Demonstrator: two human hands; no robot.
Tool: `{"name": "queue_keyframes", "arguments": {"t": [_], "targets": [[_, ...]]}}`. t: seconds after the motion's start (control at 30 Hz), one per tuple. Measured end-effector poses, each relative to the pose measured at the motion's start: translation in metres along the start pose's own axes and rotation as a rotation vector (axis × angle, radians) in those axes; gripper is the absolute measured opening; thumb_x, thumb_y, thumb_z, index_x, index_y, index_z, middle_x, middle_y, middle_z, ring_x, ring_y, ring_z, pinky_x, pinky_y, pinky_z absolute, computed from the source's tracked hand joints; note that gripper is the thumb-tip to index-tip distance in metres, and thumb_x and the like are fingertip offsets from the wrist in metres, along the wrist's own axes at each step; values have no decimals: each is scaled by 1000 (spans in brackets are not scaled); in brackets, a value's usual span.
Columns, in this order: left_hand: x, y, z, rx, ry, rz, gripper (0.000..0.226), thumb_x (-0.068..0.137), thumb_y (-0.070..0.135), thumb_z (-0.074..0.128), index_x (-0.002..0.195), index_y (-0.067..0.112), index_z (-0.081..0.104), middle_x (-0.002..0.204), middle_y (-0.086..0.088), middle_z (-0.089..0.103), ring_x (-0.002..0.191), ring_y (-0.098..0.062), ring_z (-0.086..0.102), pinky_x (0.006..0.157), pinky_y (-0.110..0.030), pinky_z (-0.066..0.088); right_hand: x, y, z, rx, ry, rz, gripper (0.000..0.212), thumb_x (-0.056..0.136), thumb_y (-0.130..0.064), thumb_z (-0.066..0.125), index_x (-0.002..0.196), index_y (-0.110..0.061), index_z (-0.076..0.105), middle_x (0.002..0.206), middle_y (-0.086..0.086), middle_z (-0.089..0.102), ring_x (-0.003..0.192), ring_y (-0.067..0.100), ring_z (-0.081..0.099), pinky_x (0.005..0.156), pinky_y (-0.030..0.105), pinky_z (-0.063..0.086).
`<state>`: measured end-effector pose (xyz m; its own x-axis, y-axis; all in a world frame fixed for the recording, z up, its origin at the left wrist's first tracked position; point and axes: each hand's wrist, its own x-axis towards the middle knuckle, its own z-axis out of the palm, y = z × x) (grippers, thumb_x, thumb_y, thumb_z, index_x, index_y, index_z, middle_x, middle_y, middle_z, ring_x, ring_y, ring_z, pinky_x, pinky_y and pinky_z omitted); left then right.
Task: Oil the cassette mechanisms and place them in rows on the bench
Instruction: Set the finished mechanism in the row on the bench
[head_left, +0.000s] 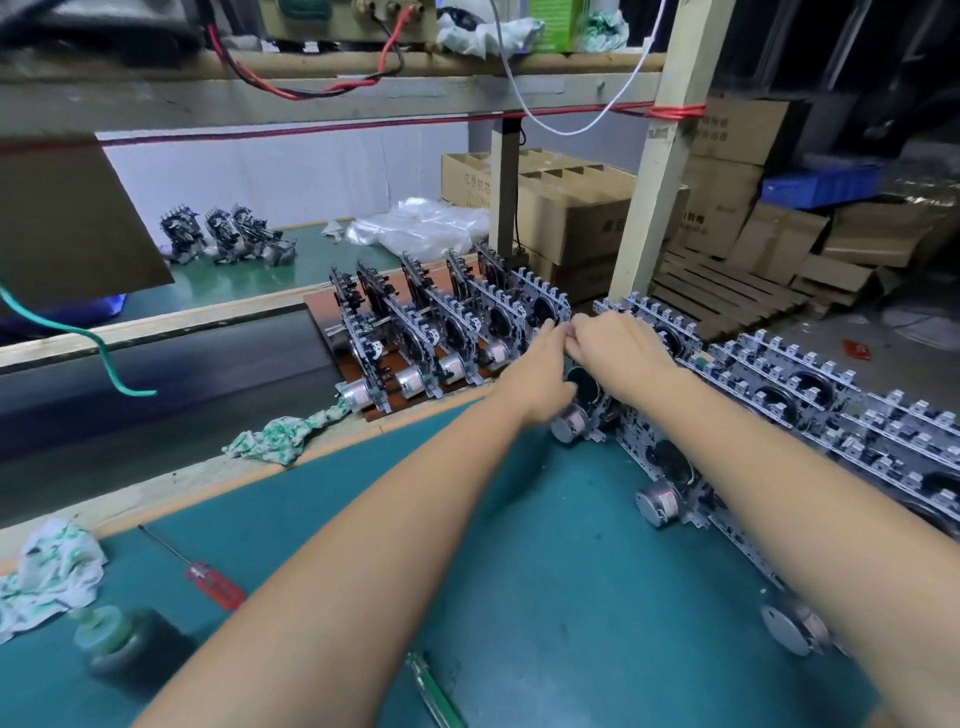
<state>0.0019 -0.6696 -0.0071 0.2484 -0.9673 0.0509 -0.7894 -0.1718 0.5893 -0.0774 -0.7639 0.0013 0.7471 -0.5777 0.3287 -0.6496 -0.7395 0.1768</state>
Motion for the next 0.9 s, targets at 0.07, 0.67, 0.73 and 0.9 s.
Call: {"name": "queue_keyframes", "arguments": {"t": [0.07,0.67,0.73,0.9], "targets": [[1,1,1,7,-11,-13,75,92,5,52,151,11,7,160,-7,-6,140,-26,29,104,-32,32,1,-2,1,9,-7,16,31,101,-22,33,108,-2,56,102,18,64,92,34,61,64,33,33],[-76,-3,-23,120,274,41,50,84,13,60,131,12,43,139,-6,39,125,-25,41,98,-41,40,-63,-62,-55,258,202,26,16,94,-34,46,98,-19,47,99,-1,56,97,20,51,64,31,31],[-126,-5,-31,62,362,43,35,82,13,57,115,20,49,116,4,52,108,-19,49,86,-39,44,-90,-91,-71,453,184,-9,14,91,-34,49,86,-24,41,82,-8,51,81,18,50,62,32,30],[-265,-24,-53,-22,363,-47,20,71,42,41,91,39,39,75,22,53,67,4,47,63,-22,40,-160,-180,-108,809,74,-208,18,84,-36,50,75,-28,36,60,-11,44,60,13,43,56,33,37]]}}
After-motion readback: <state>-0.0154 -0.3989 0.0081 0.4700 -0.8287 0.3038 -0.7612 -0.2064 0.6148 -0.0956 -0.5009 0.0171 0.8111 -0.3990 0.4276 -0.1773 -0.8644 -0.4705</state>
